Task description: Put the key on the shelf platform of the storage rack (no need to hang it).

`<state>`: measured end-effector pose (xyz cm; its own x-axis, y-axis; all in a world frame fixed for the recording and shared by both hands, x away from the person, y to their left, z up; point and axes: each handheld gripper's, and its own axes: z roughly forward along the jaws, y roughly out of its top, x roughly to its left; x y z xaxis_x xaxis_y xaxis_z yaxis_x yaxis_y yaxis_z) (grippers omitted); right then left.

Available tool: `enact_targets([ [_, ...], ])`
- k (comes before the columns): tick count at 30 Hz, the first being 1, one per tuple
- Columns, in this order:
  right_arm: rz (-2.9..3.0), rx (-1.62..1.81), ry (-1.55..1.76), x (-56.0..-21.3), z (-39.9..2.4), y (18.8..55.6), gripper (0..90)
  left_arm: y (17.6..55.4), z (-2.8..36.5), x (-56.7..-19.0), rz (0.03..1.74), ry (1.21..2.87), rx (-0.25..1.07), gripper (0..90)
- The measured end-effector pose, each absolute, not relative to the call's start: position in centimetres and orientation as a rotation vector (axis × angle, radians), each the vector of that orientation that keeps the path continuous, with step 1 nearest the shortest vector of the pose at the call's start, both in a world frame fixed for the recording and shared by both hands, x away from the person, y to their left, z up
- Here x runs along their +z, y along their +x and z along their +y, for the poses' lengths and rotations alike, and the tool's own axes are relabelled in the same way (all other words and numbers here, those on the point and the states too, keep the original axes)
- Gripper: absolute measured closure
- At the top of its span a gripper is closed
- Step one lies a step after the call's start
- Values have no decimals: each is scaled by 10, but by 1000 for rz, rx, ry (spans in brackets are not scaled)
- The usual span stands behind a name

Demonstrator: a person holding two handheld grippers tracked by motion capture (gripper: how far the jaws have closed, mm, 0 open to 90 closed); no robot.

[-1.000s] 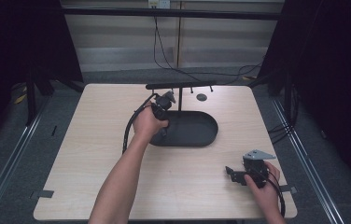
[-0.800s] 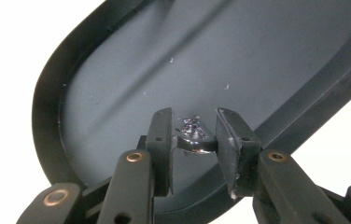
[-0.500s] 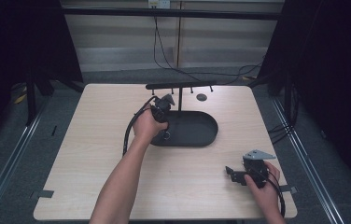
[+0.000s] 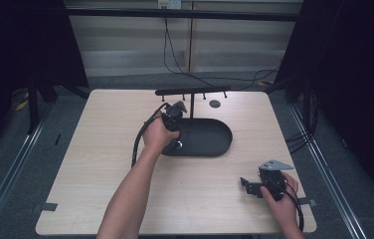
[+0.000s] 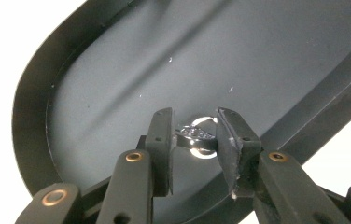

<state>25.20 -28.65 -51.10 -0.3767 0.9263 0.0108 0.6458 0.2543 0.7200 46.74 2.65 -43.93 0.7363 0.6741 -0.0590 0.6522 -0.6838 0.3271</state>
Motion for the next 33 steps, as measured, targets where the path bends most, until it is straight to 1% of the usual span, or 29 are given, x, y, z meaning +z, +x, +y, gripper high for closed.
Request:
enact_targets([
  [23,2112,910,1431,-511,-286,252,153,469,28,-444,1059,2605,111,627],
  [25,2113,910,1431,-511,-286,252,153,469,28,-444,1048,2606,95,620],
  [33,2112,910,1432,-511,-286,252,153,466,32,-440,1064,2598,105,579],
])
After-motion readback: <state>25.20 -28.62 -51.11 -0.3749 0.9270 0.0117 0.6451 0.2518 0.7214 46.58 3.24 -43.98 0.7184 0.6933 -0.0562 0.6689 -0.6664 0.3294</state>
